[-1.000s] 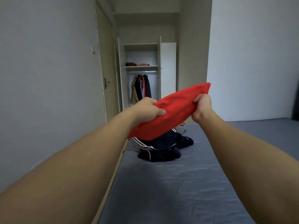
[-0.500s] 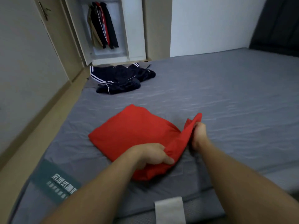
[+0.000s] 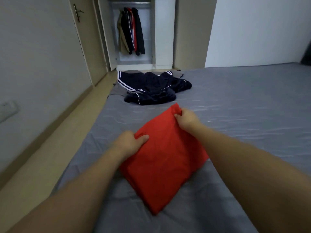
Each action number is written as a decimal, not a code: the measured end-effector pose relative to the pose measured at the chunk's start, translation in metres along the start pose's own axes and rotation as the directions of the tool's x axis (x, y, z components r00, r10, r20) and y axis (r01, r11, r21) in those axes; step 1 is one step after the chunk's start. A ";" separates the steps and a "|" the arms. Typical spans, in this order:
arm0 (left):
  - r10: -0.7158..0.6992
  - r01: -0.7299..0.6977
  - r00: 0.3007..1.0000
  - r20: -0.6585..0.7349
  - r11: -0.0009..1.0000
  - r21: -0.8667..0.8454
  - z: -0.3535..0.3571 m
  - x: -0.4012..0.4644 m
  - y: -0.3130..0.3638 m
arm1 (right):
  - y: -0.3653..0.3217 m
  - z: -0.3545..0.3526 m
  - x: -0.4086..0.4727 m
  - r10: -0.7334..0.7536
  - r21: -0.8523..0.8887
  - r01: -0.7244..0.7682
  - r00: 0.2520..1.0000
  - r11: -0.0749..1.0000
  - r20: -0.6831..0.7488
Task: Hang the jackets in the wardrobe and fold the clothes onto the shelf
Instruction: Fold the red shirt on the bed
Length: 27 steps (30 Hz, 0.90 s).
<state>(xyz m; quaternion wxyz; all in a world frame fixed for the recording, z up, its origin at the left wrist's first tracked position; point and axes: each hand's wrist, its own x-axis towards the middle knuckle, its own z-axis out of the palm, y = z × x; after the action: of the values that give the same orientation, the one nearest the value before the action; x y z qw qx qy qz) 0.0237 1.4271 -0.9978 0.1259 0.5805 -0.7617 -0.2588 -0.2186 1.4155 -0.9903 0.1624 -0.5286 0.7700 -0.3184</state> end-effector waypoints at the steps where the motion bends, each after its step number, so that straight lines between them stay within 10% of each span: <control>1: -0.033 0.033 0.999 -0.004 0.997 0.063 0.014 0.007 -0.015 | 0.010 0.016 0.005 0.008 -0.102 -0.007 1.000 0.995 0.010; 5: -0.060 0.096 0.984 -0.166 0.971 0.217 0.065 0.019 -0.055 | 0.053 0.070 0.010 0.042 -0.350 -0.050 0.999 0.936 -0.032; 16: -0.009 0.083 0.954 -0.300 0.968 0.236 0.077 0.014 -0.052 | 0.057 0.076 0.010 0.040 -0.329 -0.105 0.979 0.939 -0.198; 22: -0.067 0.088 0.991 -0.116 0.979 0.185 0.074 0.033 -0.066 | 0.059 0.074 0.011 0.073 -0.241 -0.102 0.989 0.965 -0.126; 27: -0.126 0.150 0.958 0.259 0.986 -0.076 0.029 0.027 -0.044 | 0.005 0.028 -0.009 0.228 0.339 -0.237 0.971 0.910 0.066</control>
<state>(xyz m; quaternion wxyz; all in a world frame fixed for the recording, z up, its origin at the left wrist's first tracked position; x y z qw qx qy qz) 0.0378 1.4004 -1.0484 0.0365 0.5877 -0.7162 -0.3747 -0.2016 1.4159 -1.0152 0.2987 -0.4005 0.7576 -0.4200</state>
